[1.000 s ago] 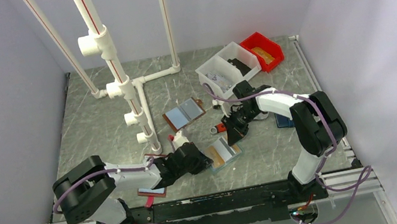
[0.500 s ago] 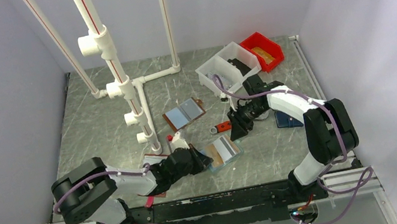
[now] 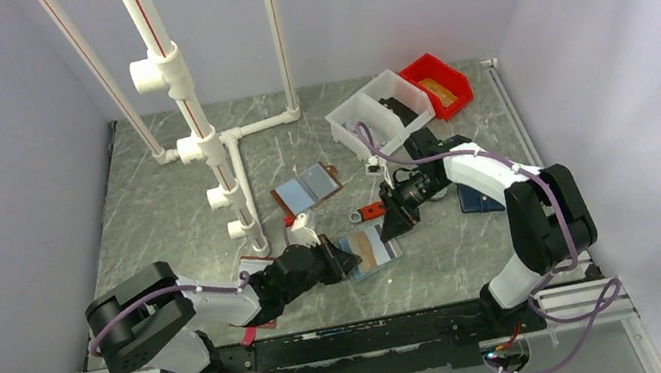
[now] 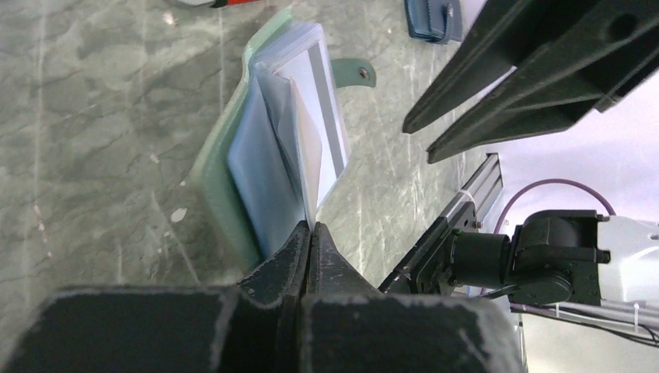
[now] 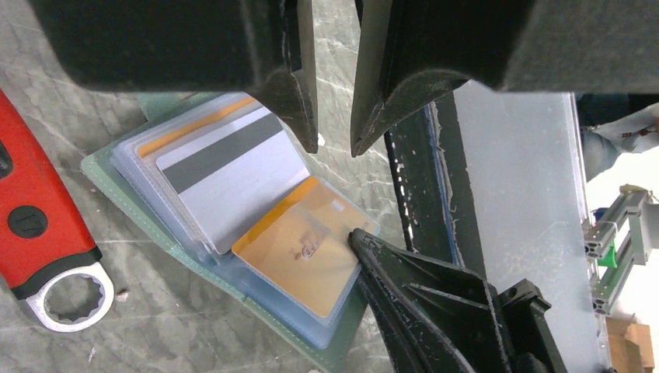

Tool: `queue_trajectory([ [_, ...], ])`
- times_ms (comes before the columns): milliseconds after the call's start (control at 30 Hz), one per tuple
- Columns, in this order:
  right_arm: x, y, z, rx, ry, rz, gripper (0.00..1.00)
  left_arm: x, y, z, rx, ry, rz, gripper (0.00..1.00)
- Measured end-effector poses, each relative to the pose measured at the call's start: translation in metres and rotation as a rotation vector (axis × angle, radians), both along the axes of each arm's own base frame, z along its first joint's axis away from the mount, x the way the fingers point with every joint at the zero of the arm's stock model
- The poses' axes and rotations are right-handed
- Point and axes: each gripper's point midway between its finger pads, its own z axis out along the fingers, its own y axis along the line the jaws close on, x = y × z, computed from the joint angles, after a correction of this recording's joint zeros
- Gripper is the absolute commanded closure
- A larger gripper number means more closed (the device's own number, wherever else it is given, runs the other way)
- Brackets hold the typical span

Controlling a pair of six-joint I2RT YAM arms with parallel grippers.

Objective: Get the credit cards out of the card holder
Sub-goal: Remove the credit card from the card holder.

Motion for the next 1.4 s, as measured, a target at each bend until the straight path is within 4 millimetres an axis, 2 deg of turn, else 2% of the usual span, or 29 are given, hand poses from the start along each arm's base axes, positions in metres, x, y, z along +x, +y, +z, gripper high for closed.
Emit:
queue_trajectory([
  [400, 0.0, 0.001, -0.007, -0.013, 0.052, -0.017, 0.73, -0.001, -0.012, 0.027, -0.098, -0.112, -0.064, 1.0],
  [600, -0.003, 0.002, -0.012, -0.015, 0.092, -0.014, 0.69, -0.003, -0.013, 0.034, -0.123, -0.153, -0.087, 1.0],
  [933, -0.007, 0.004, -0.006, 0.013, 0.115, -0.003, 0.64, -0.006, -0.016, 0.043, -0.14, -0.204, -0.125, 1.0],
  [1400, -0.012, 0.009, 0.011, 0.084, 0.132, 0.022, 0.65, -0.009, -0.021, 0.056, -0.179, -0.257, -0.159, 1.0],
])
